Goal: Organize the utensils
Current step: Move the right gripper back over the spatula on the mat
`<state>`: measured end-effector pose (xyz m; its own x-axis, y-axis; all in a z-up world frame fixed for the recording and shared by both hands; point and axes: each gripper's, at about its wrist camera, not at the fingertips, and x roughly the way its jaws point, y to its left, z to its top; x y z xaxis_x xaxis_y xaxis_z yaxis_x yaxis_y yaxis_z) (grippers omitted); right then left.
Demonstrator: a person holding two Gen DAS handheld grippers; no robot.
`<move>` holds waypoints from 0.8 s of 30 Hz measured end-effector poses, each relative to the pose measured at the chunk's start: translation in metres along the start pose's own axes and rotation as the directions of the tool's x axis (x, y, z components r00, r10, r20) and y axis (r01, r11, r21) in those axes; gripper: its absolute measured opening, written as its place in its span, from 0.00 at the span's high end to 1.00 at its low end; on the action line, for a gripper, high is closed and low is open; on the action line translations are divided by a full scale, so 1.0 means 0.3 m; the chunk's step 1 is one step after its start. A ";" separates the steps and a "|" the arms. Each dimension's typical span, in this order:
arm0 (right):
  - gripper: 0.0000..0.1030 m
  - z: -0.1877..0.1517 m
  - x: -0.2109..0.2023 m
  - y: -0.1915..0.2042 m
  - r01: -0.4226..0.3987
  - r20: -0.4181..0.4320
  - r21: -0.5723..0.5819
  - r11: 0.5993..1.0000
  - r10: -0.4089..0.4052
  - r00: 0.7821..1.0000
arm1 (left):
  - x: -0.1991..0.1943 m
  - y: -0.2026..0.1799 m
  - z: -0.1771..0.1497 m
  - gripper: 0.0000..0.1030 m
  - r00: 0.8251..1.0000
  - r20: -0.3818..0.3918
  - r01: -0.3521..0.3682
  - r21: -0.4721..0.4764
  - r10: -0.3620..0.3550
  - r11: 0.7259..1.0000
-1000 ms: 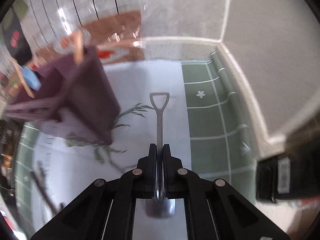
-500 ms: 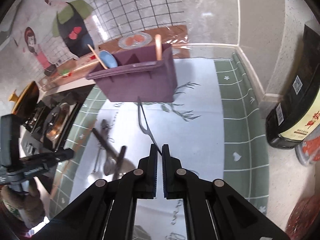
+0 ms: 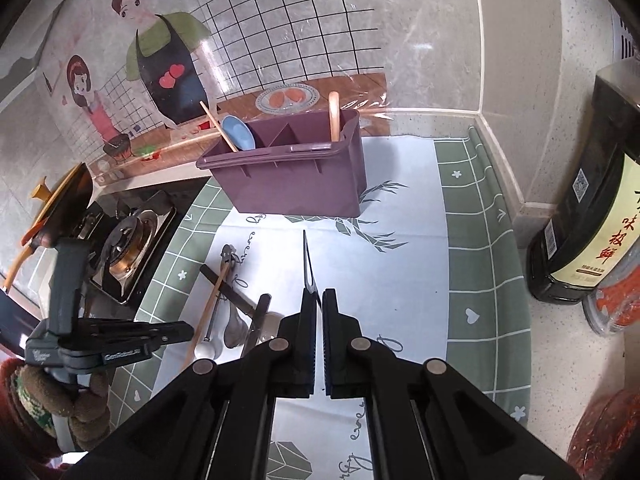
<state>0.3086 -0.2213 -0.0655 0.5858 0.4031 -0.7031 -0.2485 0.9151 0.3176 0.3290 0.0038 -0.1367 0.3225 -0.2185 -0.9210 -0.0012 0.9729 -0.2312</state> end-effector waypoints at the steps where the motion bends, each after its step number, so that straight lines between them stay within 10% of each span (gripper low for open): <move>1: 0.98 -0.002 0.001 0.003 0.002 -0.002 -0.003 1.000 -0.002 1.000 | 0.009 0.000 0.010 0.95 1.000 -0.012 -0.002 -0.006 0.002 1.000; 14: 0.97 -0.036 0.001 0.014 0.001 -0.006 -0.012 1.000 -0.001 1.000 | 0.085 0.008 0.090 0.91 0.993 0.010 -0.120 0.011 0.120 0.993; 24: 0.97 -0.024 0.008 0.016 0.043 0.010 -0.031 0.999 -0.043 0.999 | 0.149 0.066 0.139 0.92 0.998 -0.054 -0.050 -0.092 0.045 0.994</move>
<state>0.3033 -0.2157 -0.0702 0.6039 0.3631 -0.7096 -0.2470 0.9316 0.2665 0.3828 0.0164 -0.1693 0.2704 -0.1781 -0.9461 -0.1047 0.9715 -0.2128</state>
